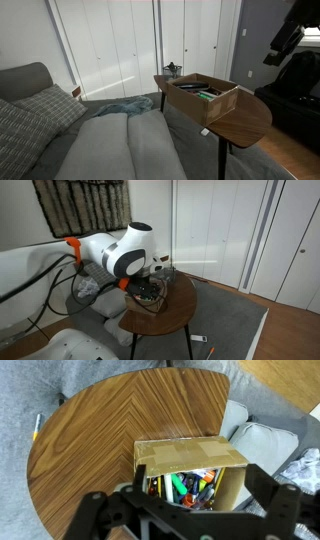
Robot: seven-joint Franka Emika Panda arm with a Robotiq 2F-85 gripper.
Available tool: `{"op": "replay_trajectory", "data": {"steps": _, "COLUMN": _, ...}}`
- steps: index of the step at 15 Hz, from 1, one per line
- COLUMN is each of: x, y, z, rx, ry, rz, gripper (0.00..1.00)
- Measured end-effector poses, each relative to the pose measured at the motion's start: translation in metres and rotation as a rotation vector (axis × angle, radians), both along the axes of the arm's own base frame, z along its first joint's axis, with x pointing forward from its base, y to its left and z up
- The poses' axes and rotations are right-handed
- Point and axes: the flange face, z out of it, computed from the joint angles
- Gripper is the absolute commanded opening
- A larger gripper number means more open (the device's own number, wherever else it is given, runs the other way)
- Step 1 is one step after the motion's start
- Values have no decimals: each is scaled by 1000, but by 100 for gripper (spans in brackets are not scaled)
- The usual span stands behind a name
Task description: Move the box to the right then forward
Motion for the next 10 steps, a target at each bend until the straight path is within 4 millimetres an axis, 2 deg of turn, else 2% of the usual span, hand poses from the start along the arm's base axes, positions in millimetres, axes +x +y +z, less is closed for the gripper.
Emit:
{"op": "replay_trajectory", "data": {"steps": 3, "x": 2, "y": -1, "z": 1, "rx": -3, "ry": -11, "rz": -13, "gripper": 100}}
{"op": "replay_trajectory", "data": {"steps": 5, "x": 10, "y": -10, "z": 4, "rx": -20, "ry": -60, "rz": -65, "gripper": 100}}
{"op": "replay_trajectory", "data": {"steps": 8, "x": 37, "y": -25, "z": 1, "rx": -69, "ry": -115, "rz": -130, "gripper": 100}}
{"op": "replay_trajectory", "data": {"steps": 10, "x": 62, "y": -24, "z": -9, "rx": -105, "ry": -108, "rz": -145, "gripper": 100}}
